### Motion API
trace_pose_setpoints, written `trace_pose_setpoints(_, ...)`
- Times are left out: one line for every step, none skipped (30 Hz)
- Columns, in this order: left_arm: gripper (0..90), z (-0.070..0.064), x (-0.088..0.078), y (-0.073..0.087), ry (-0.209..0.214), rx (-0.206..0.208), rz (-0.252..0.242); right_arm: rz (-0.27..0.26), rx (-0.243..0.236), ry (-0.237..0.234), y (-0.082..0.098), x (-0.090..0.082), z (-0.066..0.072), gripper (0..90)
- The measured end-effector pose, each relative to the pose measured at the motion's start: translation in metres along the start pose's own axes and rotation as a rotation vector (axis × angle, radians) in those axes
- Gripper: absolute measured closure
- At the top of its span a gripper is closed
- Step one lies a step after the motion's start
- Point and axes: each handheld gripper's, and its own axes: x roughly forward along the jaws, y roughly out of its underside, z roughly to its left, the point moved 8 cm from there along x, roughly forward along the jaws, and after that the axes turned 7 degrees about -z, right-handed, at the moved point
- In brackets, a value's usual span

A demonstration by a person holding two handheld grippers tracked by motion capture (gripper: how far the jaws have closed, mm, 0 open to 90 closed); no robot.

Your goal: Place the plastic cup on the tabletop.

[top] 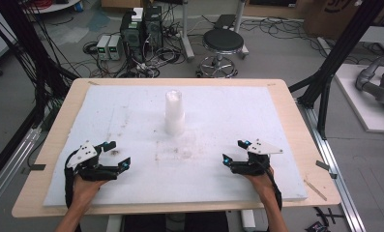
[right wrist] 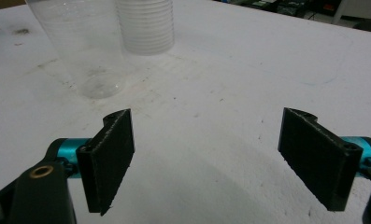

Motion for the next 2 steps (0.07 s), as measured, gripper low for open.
trace_pose_setpoints(9.0,0.0000,0.0000,0.0000,0.000,0.000,0.000,-0.003,0.000,0.004,-0.0001,-0.0008,-0.0008,18.7)
trace_pose_setpoints(9.0,-0.0001,-0.0002,0.0000,-0.001,-0.003,-0.001,-0.003,0.000,0.004,-0.0001,-0.0008,-0.0008,18.7)
